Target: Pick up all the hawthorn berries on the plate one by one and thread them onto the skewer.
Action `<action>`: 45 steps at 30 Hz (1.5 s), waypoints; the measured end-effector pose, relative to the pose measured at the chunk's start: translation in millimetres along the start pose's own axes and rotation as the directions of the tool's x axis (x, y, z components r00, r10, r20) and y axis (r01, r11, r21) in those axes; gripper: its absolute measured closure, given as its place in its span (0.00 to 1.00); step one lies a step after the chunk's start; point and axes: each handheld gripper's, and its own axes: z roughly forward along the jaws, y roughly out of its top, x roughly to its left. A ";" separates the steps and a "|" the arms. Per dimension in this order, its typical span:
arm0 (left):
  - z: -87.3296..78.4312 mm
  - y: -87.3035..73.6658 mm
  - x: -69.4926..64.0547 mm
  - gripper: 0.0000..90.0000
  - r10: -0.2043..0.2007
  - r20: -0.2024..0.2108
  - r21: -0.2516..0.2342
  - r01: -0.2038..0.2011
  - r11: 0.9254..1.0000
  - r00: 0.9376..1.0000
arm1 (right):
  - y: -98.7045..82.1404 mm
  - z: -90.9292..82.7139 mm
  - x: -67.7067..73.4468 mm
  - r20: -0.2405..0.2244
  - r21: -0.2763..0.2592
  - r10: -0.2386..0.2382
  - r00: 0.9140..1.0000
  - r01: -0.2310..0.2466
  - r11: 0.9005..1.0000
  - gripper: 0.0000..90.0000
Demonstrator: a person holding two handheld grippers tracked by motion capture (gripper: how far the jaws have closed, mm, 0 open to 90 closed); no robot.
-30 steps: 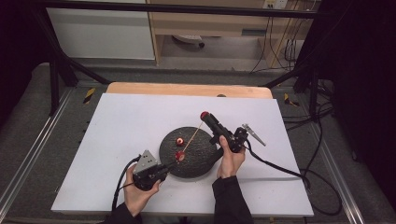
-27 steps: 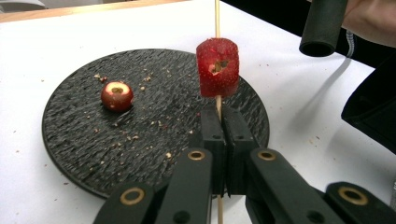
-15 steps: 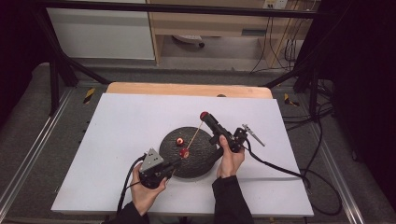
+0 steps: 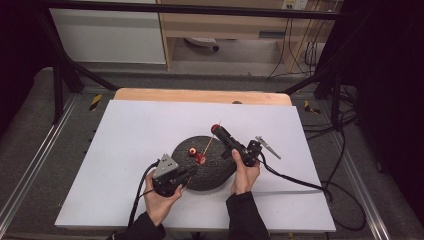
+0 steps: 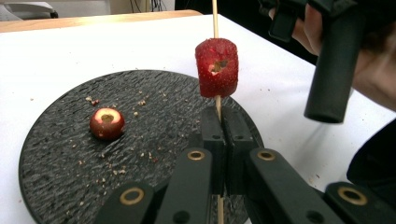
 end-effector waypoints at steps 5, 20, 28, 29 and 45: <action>5.0 5.3 1.5 0.98 -0.002 0.006 0.002 0.002 1.000 1.000 | -4.6 -1.7 -0.1 0.003 0.025 -0.015 1.000 0.015 1.000 0.69; 13.2 10.7 8.0 0.98 0.006 0.020 0.012 -0.006 1.000 1.000 | -21.5 -9.5 0.3 0.007 0.117 -0.060 0.998 0.059 0.991 0.69; 11.0 8.4 11.1 0.98 0.013 0.036 0.022 -0.013 1.000 0.999 | -20.7 -11.1 1.0 0.007 0.172 -0.086 0.996 0.084 0.982 0.64; 9.9 7.7 12.0 0.98 0.013 0.036 0.024 -0.014 1.000 0.999 | -19.4 -11.3 1.6 0.006 0.181 -0.087 0.996 0.085 0.980 0.63; -25.1 -7.6 42.0 0.98 0.014 0.013 0.066 -0.015 0.998 1.000 | 1.2 -18.5 1.3 0.018 0.386 -0.346 0.938 0.313 0.868 0.26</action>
